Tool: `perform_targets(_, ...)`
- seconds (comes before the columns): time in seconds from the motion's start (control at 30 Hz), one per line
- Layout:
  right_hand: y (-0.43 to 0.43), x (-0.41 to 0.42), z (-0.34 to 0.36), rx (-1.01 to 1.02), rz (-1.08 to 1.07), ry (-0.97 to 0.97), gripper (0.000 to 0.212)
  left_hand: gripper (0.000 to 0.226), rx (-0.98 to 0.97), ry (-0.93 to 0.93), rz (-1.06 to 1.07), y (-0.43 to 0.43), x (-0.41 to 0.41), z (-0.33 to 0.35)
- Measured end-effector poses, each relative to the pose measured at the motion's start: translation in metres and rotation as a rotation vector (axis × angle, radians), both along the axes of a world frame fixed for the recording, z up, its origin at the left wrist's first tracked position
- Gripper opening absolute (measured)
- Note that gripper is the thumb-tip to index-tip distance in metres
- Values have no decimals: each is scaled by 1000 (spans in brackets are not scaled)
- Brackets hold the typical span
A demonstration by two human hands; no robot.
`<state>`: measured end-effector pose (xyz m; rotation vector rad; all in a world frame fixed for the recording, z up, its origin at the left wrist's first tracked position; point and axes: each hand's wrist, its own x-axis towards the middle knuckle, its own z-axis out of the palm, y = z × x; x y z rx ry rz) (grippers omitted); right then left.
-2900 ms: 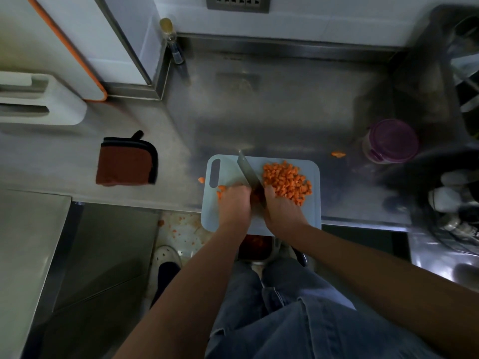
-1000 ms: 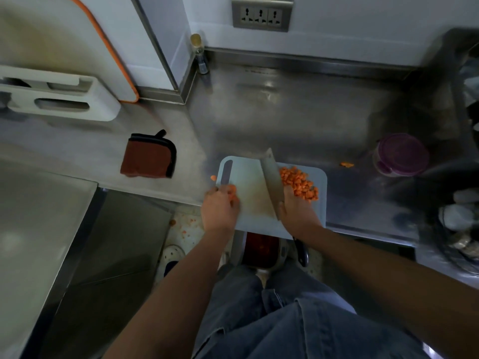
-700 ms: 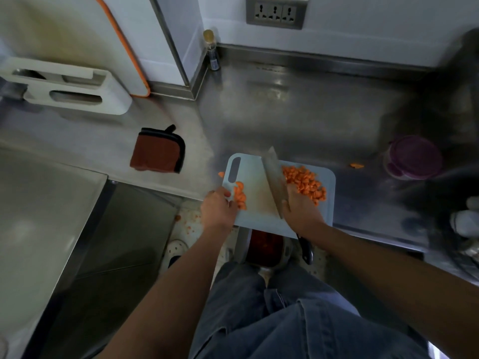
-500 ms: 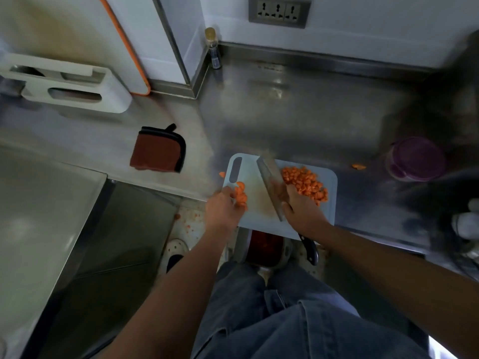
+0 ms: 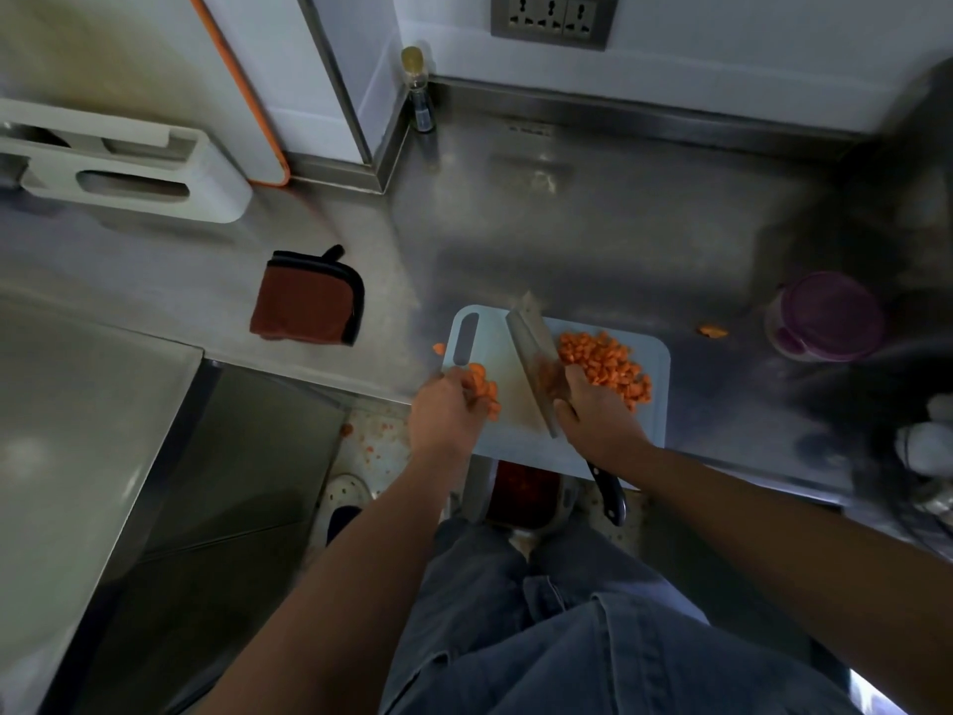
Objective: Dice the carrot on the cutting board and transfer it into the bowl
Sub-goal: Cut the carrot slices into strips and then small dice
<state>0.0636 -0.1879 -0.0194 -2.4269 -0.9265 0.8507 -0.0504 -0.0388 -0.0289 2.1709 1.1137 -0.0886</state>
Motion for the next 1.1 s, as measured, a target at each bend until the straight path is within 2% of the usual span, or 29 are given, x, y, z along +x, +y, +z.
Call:
perform_targets(0.1, -2, 0, 1, 6, -2, 5, 19, 27, -7, -31, 6, -3, 5, 1)
perform_targets(0.17, -3, 1, 1, -2, -2, 3, 22, 31, -1, -19, 23, -2, 8, -1)
perform_targets(0.3, -4, 2, -1, 1, -18, 8, 25, 21, -53, -11, 62, -1, 13, -5)
perform_targets(0.5, -7, 6, -2, 20, -34, 14, 17, 8, -65, -91, 59, 0, 13, 2)
perform_targets(0.8, -9, 6, -6, 38, -43, 1, 24, 14, 93, -30, -32, -1, 14, -4)
perform_targets(0.9, -10, 7, -8, 35, -44, 6, 22, 9, 180, -15, -148, -2, 15, 1)
perform_targets(1.1, -13, 7, -10, 32, -37, 4, 23, 13, 176, 54, -186, -4, 23, 3)
